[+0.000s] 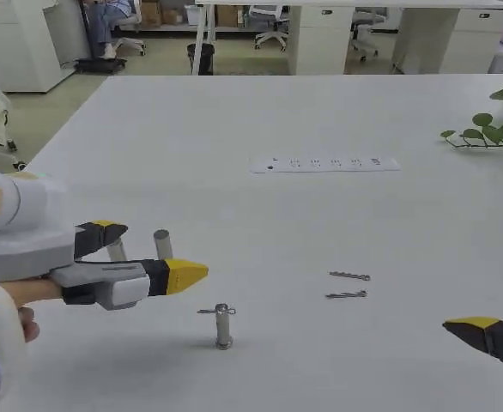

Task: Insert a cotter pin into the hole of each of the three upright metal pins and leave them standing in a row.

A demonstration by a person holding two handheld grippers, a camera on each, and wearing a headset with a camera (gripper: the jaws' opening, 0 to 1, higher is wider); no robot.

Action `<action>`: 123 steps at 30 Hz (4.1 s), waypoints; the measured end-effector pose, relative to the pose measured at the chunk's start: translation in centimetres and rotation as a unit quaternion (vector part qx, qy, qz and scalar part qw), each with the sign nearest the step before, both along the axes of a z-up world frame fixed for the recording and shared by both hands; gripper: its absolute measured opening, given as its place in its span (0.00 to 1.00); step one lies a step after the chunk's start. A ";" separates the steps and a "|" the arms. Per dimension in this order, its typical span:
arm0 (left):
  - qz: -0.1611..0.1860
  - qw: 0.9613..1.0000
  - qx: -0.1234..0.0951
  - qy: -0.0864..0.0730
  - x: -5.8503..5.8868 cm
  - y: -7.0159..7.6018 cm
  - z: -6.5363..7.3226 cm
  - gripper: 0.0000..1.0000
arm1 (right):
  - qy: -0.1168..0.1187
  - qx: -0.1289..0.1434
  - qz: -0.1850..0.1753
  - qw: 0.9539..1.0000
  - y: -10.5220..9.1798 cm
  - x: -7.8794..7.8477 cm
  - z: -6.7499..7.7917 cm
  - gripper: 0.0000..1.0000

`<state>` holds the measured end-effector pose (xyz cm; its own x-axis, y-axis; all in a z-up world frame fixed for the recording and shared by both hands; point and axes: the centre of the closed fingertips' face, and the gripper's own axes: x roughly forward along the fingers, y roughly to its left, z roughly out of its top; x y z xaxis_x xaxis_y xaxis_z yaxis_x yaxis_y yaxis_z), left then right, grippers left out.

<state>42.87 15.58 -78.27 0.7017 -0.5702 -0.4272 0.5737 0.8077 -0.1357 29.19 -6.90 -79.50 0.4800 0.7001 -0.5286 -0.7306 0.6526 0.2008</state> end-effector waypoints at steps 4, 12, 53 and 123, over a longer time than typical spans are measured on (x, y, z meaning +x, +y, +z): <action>-0.001 1.000 0.016 0.001 0.7 -0.4 -0.9 0.80 | 0.001 -0.002 0.000 1.000 0.0 0.1 0.0 0.99; 0.001 1.000 0.022 0.003 1.9 -1.2 -1.8 0.74 | 0.002 -0.004 0.002 1.000 0.1 0.1 -0.2 0.99; 0.043 0.993 0.108 0.000 4.9 1.5 -5.4 0.15 | 0.009 0.003 -0.015 1.000 0.0 0.1 -0.2 0.95; 0.059 0.998 0.001 0.023 -3.9 -4.0 9.0 0.11 | -0.022 0.021 -0.014 0.999 0.3 0.3 1.3 1.00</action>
